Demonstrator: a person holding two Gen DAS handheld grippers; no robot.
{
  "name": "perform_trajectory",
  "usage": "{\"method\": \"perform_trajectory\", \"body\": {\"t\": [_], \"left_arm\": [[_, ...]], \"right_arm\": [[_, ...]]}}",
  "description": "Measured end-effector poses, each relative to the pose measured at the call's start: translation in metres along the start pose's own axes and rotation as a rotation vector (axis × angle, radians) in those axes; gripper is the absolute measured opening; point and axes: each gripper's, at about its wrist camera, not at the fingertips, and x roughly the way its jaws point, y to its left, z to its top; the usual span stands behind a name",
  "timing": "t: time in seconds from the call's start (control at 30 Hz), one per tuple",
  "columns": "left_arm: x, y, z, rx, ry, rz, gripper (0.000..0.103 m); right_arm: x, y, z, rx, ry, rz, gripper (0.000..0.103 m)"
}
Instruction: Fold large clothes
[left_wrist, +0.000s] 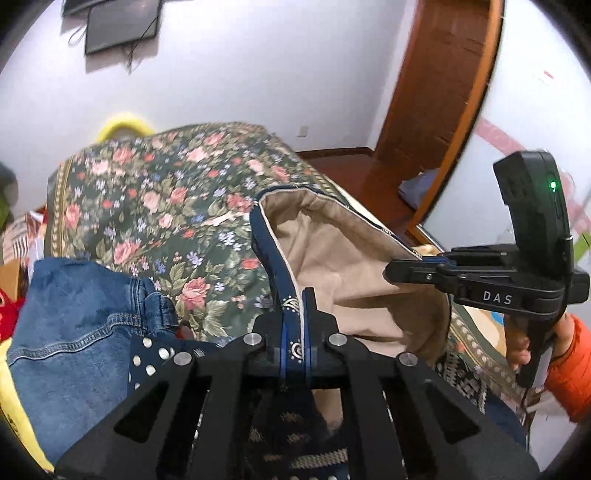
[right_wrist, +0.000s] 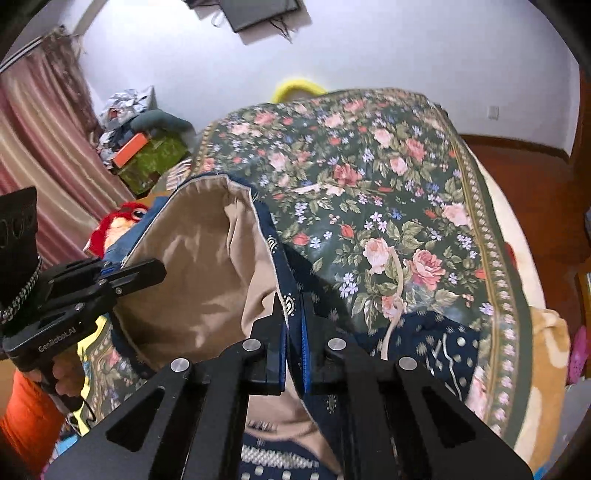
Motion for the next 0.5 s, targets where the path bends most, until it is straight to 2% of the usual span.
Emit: {"method": "perform_trajectory", "body": {"t": [0.2,0.5], "left_arm": [[-0.022,-0.03,-0.027,0.062,-0.014,0.0,0.005],[-0.039,-0.046,-0.08,0.054,0.04,-0.041,0.005]], "right_arm": [[-0.033,0.01,-0.031,0.006,-0.01,0.035,0.006],[-0.043,0.007,-0.083,0.047,0.06,0.055,0.006]]}}
